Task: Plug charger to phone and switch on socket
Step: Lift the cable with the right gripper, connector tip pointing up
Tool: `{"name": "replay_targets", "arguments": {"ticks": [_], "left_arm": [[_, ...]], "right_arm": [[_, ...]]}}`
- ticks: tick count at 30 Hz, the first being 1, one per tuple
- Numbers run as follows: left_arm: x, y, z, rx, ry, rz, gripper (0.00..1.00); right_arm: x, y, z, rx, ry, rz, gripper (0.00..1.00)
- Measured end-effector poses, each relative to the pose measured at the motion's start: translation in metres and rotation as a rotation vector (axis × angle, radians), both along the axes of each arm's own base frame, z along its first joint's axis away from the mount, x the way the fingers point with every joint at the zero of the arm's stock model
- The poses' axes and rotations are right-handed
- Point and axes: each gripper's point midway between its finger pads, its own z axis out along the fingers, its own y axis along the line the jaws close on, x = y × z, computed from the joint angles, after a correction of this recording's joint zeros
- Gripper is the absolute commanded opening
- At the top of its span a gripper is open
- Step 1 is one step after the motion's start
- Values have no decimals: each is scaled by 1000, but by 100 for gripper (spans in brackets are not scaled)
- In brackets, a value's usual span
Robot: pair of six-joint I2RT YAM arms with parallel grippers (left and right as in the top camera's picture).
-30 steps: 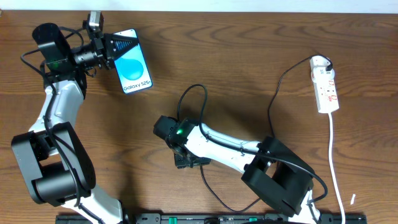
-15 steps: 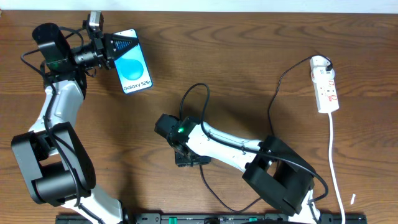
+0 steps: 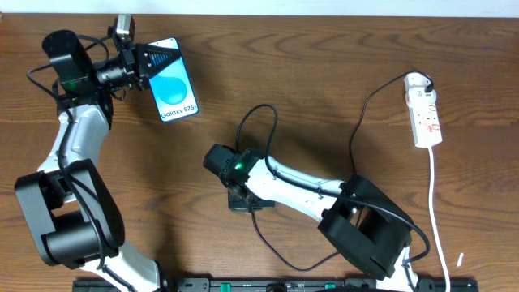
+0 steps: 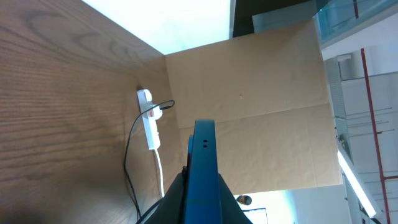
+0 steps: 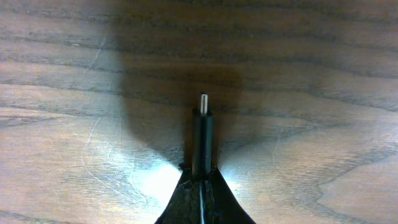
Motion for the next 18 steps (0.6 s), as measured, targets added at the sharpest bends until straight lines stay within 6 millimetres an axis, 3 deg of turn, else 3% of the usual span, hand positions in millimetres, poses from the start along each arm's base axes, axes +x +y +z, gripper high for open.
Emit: {"name": "replay_targets", "arguments": {"ticks": [18], "left_arm": [[2, 8, 0, 1, 1, 25, 8]], "right_arm": [[16, 2, 1, 70, 16, 54, 1]]}}
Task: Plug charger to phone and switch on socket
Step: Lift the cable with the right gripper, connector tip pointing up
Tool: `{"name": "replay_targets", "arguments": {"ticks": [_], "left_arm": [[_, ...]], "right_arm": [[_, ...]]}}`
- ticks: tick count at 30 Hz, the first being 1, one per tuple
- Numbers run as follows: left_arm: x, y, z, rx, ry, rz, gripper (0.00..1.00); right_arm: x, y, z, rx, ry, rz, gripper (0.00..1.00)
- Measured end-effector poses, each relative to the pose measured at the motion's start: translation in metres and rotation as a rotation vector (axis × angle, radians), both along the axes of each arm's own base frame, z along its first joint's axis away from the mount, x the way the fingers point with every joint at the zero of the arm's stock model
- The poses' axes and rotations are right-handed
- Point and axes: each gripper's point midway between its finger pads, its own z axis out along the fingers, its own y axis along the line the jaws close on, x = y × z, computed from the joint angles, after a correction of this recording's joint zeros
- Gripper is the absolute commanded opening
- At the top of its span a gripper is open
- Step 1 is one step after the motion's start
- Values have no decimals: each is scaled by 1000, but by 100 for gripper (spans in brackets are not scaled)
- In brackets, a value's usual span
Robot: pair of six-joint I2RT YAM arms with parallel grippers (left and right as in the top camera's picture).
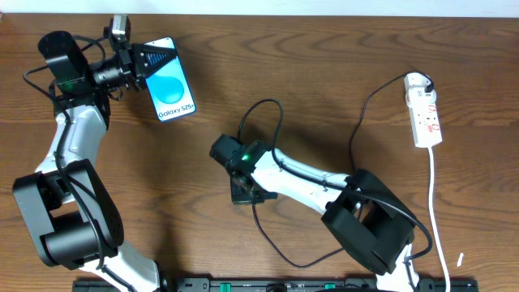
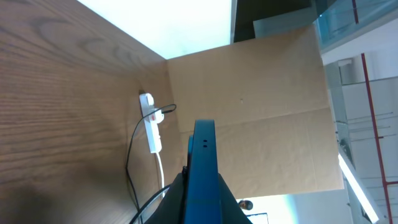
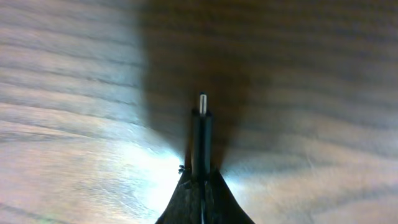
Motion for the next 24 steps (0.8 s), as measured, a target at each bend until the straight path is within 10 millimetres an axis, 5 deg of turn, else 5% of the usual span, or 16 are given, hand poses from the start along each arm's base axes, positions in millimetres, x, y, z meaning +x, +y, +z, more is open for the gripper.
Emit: {"name": "replay_targets", "arguments": {"ticks": [16, 24], "left_arm": [[5, 28, -1, 3, 1, 78, 8], [5, 31, -1, 0, 8, 85, 7]], "right_arm": [[35, 43, 21, 481, 12, 299, 2], [40, 65, 84, 974, 64, 458, 3]]}}
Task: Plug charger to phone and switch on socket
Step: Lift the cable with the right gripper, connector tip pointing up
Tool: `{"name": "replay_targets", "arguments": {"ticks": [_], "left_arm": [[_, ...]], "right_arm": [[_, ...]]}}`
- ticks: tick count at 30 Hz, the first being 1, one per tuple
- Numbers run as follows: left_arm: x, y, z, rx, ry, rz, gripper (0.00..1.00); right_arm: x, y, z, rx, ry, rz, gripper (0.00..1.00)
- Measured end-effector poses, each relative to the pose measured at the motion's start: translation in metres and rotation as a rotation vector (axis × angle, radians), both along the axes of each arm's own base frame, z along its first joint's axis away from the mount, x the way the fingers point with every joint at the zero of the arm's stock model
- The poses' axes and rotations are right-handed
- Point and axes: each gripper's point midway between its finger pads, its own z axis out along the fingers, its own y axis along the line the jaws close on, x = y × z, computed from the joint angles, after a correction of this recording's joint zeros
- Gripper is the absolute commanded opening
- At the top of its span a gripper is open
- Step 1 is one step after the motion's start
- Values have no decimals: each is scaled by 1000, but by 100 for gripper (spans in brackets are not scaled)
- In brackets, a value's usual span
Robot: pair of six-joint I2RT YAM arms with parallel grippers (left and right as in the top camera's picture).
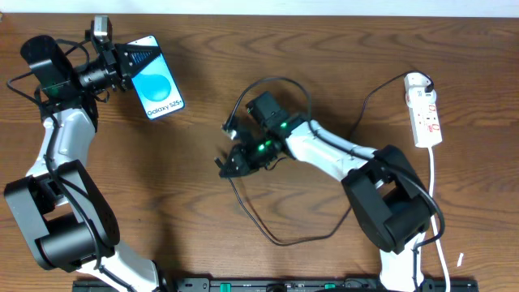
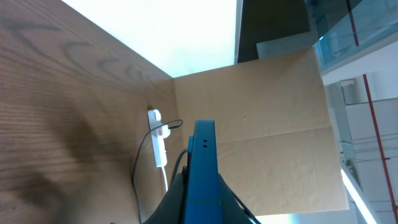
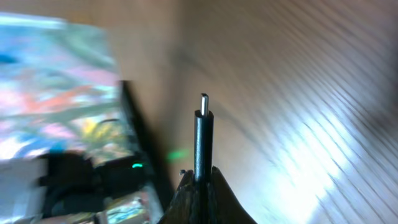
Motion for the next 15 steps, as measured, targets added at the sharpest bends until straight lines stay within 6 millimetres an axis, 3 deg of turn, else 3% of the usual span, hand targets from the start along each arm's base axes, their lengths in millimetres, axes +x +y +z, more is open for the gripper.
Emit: {"name": "replay_targets", "arguments": {"ticks": [6, 15], "left_arm": [[0, 0, 0, -11, 21, 0, 8], [0, 0, 0, -20, 40, 2, 8]], "right_arm": [[0, 9, 37, 237, -28, 93, 3], [2, 17, 61, 367, -64, 141, 2]]}}
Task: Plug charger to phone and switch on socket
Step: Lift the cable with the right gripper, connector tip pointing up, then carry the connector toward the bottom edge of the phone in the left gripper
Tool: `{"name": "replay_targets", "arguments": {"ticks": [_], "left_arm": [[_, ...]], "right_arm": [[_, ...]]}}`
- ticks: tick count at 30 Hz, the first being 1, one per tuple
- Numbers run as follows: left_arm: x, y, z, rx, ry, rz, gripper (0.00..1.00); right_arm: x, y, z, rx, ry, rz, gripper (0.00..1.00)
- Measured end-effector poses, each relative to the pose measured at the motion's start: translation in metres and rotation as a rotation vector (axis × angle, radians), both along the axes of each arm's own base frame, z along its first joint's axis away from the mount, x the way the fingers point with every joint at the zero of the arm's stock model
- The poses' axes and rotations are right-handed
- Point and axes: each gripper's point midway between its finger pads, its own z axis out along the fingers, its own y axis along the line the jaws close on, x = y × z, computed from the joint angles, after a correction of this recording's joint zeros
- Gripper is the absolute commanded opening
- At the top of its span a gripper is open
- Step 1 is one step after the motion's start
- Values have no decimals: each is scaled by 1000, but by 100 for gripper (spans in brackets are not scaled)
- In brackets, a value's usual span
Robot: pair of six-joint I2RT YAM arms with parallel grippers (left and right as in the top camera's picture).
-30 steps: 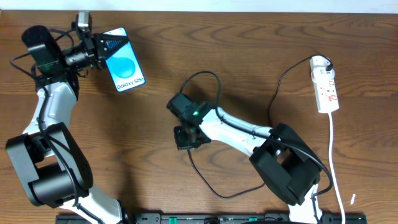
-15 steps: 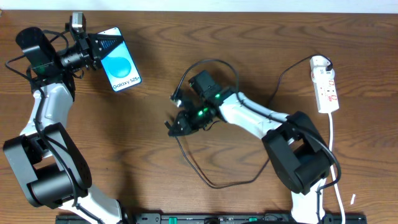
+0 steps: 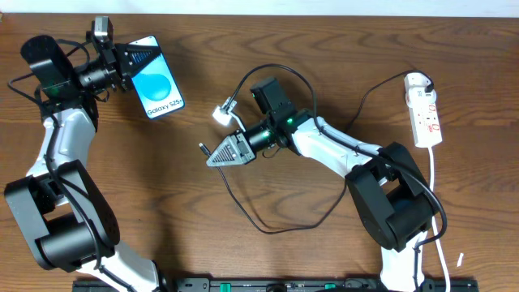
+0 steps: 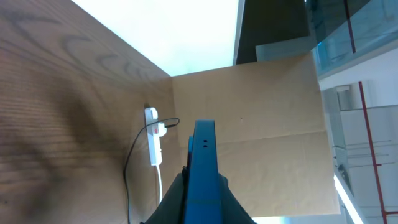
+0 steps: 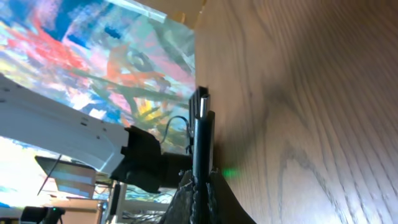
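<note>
A blue phone (image 3: 160,88) reading "Galaxy S25+" is held off the table at the far left, with my left gripper (image 3: 146,57) shut on its upper end. In the left wrist view the phone (image 4: 203,165) shows edge-on, port end away from me. My right gripper (image 3: 215,154) is mid-table, pointing left toward the phone and shut on the black charger plug (image 5: 200,134). The plug's metal tip (image 3: 202,148) sticks out, well apart from the phone. The white socket strip (image 3: 426,109) lies at the far right, with the charger's black cable (image 3: 361,113) plugged in.
The black cable loops (image 3: 268,223) across the table middle and under the right arm. The strip's white lead (image 3: 435,203) runs down the right edge. A cardboard wall (image 4: 261,112) stands behind the strip. A dark rail (image 3: 268,285) lines the front edge.
My right gripper has turned from pointing down-left to pointing level and left, and shifted slightly left and back with the plug. The left gripper and phone have hardly moved.
At first my right gripper held the plug low over the table, pointing down, while the left held the phone raised at the back left. The phone then shifted a little further left. The right gripper rose and swung round, and now aims the plug toward the phone.
</note>
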Motion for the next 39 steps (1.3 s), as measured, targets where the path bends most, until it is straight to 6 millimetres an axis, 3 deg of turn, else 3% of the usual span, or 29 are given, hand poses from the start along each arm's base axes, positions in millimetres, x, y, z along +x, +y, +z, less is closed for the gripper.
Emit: {"name": "replay_targets", "arguments": {"ticks": [10, 16, 26, 39], "left_arm": [[4, 0, 0, -4, 15, 22, 7], [6, -10, 8, 12, -37, 7, 7], [6, -25, 23, 15, -96, -19, 7], [11, -23, 33, -5, -99, 16, 8]], "right_arm": [[13, 12, 32, 123, -58, 4, 2], [17, 16, 51, 179, -76, 7, 3], [19, 17, 61, 189, -47, 4, 3], [22, 19, 79, 242, -84, 0, 4]]}}
